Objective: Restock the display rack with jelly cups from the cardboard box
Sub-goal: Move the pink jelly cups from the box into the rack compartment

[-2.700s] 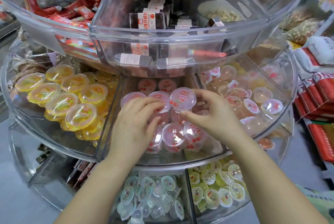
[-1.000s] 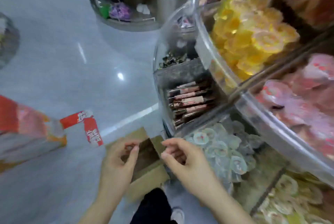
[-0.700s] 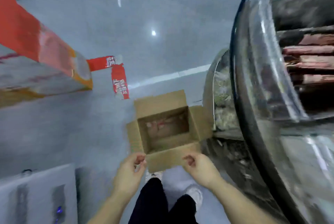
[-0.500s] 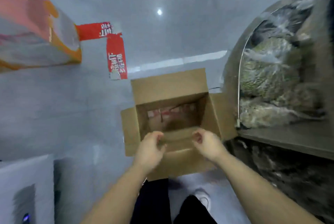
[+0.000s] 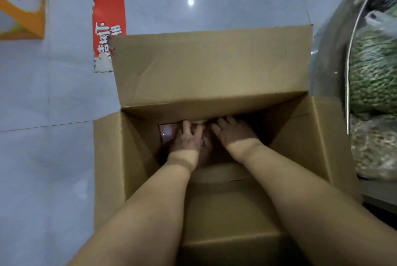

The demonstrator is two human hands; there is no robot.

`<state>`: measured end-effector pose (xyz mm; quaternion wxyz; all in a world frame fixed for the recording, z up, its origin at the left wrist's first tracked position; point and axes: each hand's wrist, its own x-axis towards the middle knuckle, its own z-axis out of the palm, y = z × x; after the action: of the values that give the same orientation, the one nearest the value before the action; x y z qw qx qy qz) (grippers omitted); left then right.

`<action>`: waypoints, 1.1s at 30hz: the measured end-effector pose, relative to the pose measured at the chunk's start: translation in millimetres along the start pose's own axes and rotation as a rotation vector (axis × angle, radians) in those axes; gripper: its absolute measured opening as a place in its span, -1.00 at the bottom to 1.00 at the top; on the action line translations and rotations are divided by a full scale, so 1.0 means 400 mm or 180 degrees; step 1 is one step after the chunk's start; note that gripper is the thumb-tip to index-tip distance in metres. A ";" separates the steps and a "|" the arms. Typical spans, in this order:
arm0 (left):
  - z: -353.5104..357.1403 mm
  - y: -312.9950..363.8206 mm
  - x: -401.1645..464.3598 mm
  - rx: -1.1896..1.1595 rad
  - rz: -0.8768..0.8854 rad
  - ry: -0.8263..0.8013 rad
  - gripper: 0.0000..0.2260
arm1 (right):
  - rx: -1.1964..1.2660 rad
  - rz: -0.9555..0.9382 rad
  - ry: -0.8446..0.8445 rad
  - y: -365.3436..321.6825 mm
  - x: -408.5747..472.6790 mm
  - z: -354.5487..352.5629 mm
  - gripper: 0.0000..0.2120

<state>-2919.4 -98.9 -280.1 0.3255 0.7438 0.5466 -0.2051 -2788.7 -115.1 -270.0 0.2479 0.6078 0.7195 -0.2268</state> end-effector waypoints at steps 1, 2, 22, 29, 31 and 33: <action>0.004 -0.004 0.003 0.0166 0.0062 0.0044 -0.64 | -0.0123 -0.0060 0.0100 0.001 0.002 0.003 -0.63; 0.006 -0.005 0.004 0.0319 0.0141 0.0071 -0.65 | -0.0242 -0.0107 0.0159 0.002 0.003 0.003 -0.64; -0.571 0.296 -0.794 -0.3850 0.0465 0.0109 -0.79 | 0.4371 0.1331 0.2119 -0.101 -0.909 -0.641 -0.39; -0.946 0.572 -1.231 -0.3457 0.1972 -0.0260 -0.50 | 0.4436 0.1629 0.2763 -0.090 -1.466 -1.004 -0.42; -0.988 0.632 -1.296 -0.3195 0.2392 -0.0568 -0.54 | 0.4272 0.1805 0.3197 -0.078 -1.572 -1.049 -0.45; -1.019 0.696 -1.348 -0.2863 0.2758 -0.0749 -0.54 | 0.4326 0.1949 0.3630 -0.062 -1.672 -1.076 -0.51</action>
<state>-2848.3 -229.6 435.5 0.7176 0.6604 0.1893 0.1145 -2755.7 -358.7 486.9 -0.5015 0.8046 0.2542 -0.1912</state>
